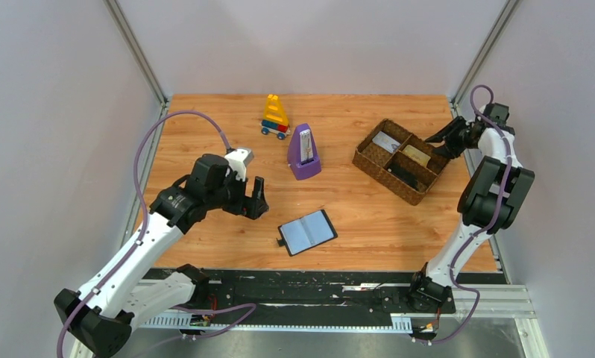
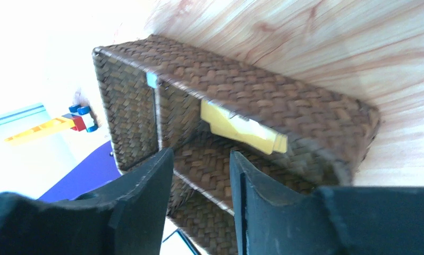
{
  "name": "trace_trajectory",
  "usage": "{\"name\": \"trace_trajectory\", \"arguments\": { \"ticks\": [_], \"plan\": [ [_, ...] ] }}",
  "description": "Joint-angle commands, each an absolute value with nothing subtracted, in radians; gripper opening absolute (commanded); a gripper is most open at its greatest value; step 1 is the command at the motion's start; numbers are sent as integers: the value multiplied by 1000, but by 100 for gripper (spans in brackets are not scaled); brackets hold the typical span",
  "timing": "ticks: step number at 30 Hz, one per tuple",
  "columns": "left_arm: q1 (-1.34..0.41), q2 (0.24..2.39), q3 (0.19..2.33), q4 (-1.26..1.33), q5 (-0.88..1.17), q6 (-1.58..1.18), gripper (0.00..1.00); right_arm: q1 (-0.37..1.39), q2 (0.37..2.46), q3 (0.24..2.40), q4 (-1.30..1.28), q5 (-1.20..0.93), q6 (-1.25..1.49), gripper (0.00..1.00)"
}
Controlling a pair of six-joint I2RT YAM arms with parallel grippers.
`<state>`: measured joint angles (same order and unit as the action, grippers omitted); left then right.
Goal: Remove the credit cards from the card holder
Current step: Place the credit card in the storage box, then reset both arms
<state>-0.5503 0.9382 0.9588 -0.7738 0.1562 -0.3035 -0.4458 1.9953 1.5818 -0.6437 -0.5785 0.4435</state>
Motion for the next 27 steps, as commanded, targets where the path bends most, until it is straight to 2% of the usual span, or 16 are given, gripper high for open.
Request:
{"name": "trace_trajectory", "arguments": {
  "ticks": [1, 7, 11, 12, 13, 14, 20, 27],
  "plan": [
    [-554, 912, 972, -754, 176, -294, 100, -376, 1853, 1616, -702, -556, 438, 47],
    [-554, 882, 995, -743, 228, -348, 100, -204, 1600, 1481, -707, -489, 383, 60],
    [-553, 858, 1008, -716, 257, -384, 100, -21, 1432, 1371, -702, -406, 370, 78],
    [-553, 855, 1011, -709, 257, -395, 100, 52, 1390, 1333, -688, -382, 368, 84],
    [-554, 850, 1017, -706, 262, -401, 100, 122, 1355, 1302, -675, -360, 360, 95],
    [-554, 848, 1020, -702, 264, -406, 100, 188, 1320, 1278, -665, -332, 349, 99],
    [-554, 828, 1055, -708, 248, -423, 100, 465, 1163, 1183, -650, -219, 391, 100],
    [-554, 750, 1047, -663, 245, -459, 100, 515, 971, 1079, -624, -173, 495, 100]
  ]
}}
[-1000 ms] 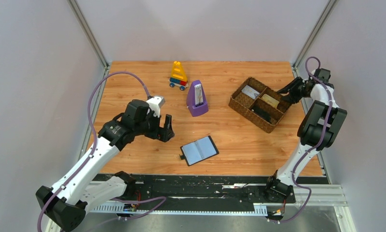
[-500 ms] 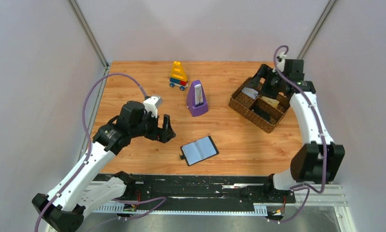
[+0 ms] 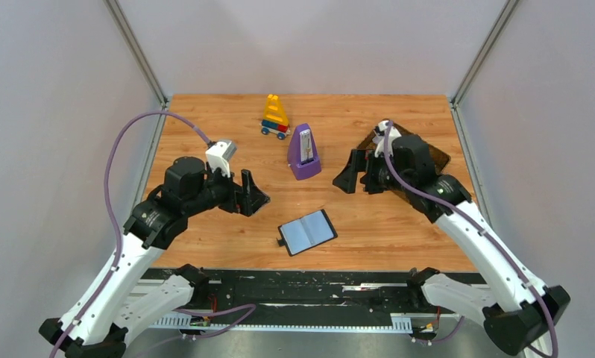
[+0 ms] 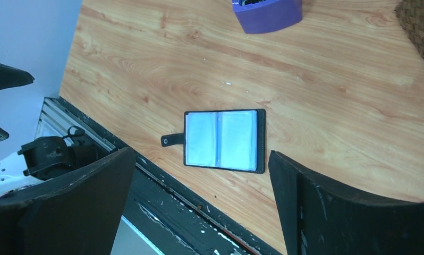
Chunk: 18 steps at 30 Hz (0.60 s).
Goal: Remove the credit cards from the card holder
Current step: Reset both arms
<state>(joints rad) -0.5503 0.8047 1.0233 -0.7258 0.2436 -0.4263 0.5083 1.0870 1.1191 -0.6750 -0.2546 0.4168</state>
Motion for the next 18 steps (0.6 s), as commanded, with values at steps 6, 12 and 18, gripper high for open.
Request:
{"name": "trace_trajectory", "arguments": {
  "ticks": [6, 12, 18],
  "plan": [
    [-553, 629, 972, -597, 218, -474, 100, 514, 735, 929, -588, -86, 553, 100],
    [-554, 523, 890, -573, 169, -493, 100, 514, 577, 825, -551, -124, 575, 100],
    [-554, 460, 843, -597, 137, -502, 100, 514, 528, 778, -550, -190, 588, 100]
  ]
}}
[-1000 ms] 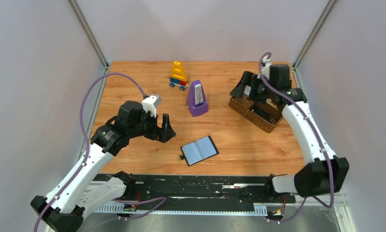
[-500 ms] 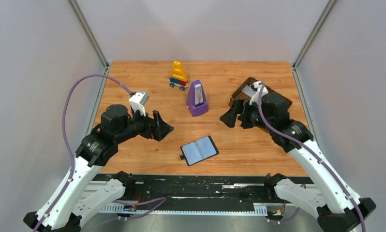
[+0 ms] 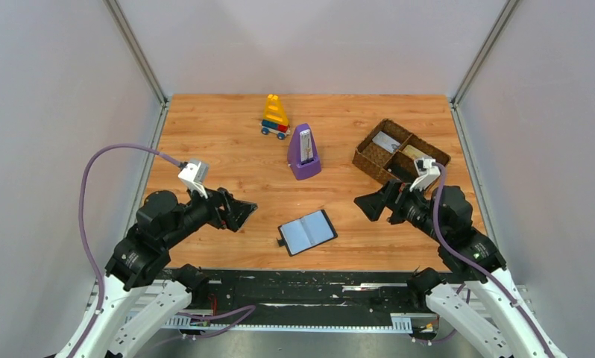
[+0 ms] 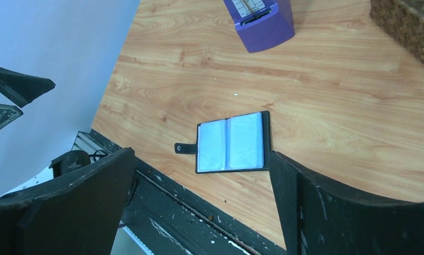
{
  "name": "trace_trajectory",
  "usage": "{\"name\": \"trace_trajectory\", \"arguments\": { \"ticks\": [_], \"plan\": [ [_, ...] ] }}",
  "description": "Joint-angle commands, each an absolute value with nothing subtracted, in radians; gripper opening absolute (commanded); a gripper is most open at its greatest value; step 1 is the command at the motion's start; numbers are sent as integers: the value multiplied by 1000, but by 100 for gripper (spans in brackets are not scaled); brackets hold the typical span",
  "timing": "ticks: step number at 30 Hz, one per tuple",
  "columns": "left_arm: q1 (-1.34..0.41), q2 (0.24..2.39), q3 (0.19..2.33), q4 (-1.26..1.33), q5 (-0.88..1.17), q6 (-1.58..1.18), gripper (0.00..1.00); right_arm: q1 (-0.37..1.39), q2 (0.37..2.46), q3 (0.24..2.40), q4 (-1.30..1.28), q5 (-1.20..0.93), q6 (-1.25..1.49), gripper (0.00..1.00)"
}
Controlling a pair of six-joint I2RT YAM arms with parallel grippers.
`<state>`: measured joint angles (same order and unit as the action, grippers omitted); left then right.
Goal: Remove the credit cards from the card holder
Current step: Reset both arms
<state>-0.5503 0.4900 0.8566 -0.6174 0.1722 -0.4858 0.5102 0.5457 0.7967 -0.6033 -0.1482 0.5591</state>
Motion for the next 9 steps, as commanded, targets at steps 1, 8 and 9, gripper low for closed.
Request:
{"name": "trace_trajectory", "arguments": {
  "ticks": [1, 8, 9],
  "plan": [
    [-553, 456, 841, -601, 135, -500, 100, 514, 526, 775, -551, -195, 589, 100],
    [-554, 442, 849, -634, 100, -498, 100, 514, 521, 770, -551, -188, 592, 100],
    [-554, 440, 850, -636, 97, -493, 100, 514, 521, 771, -552, -186, 591, 100]
  ]
}}
